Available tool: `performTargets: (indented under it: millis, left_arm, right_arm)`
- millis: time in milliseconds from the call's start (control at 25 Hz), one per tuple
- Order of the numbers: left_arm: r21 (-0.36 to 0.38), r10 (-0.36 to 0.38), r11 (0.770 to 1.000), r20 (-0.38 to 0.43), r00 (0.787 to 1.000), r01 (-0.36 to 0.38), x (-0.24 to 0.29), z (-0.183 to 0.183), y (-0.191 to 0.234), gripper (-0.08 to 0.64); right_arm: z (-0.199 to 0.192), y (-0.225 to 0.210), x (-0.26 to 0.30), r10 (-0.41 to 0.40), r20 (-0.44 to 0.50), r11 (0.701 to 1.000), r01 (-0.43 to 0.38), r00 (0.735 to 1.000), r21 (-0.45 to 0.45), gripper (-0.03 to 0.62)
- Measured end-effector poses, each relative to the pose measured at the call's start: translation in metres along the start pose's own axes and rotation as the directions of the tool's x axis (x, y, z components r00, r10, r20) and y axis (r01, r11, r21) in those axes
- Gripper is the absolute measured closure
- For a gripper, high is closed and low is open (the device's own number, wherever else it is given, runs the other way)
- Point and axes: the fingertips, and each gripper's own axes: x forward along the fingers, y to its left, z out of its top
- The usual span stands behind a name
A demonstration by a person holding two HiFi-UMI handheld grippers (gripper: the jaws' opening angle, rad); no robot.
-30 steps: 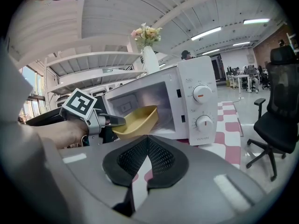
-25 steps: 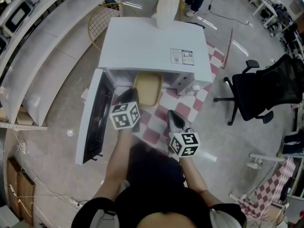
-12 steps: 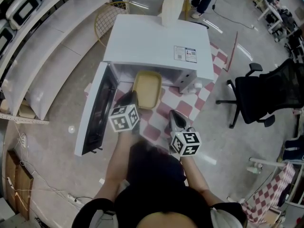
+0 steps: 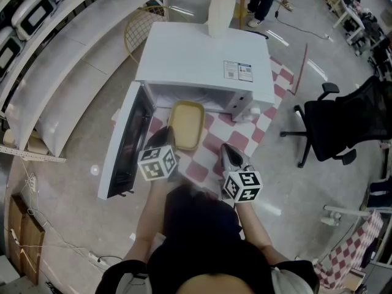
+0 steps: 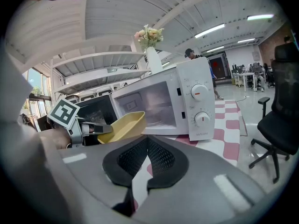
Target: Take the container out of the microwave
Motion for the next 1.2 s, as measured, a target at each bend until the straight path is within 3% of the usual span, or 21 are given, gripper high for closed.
performTargets:
  millis: [320, 600, 880, 1200]
  left_arm:
    - [0.035, -0.023, 0.999, 0.014, 1.0, 0.023, -0.02, 0.001, -0.003, 0.534]
    - [0.124, -0.052, 0.991, 0.034, 0.998, 0.048, -0.037, 0.0, -0.012, 0.534]
    - [0.237, -0.079, 0.97, 0.071, 0.994, 0.061, -0.05, 0.002, -0.018, 0.534]
    - [0.339, -0.174, 0.933, 0.122, 0.977, 0.124, -0.068, 0.008, -0.043, 0.534]
  right_arm:
    - [0.013, 0.003, -0.007, 0.019, 0.026, 1.0, -0.019, 0.999, 0.005, 0.592]
    - [0.019, 0.002, -0.013, 0.01, 0.049, 1.0, -0.01, 0.999, -0.008, 0.592]
    - [0.02, 0.006, -0.02, 0.029, 0.066, 0.998, -0.026, 0.997, -0.054, 0.592]
    - [0.02, 0.013, -0.03, 0.079, 0.1, 0.993, -0.07, 0.992, -0.097, 0.592]
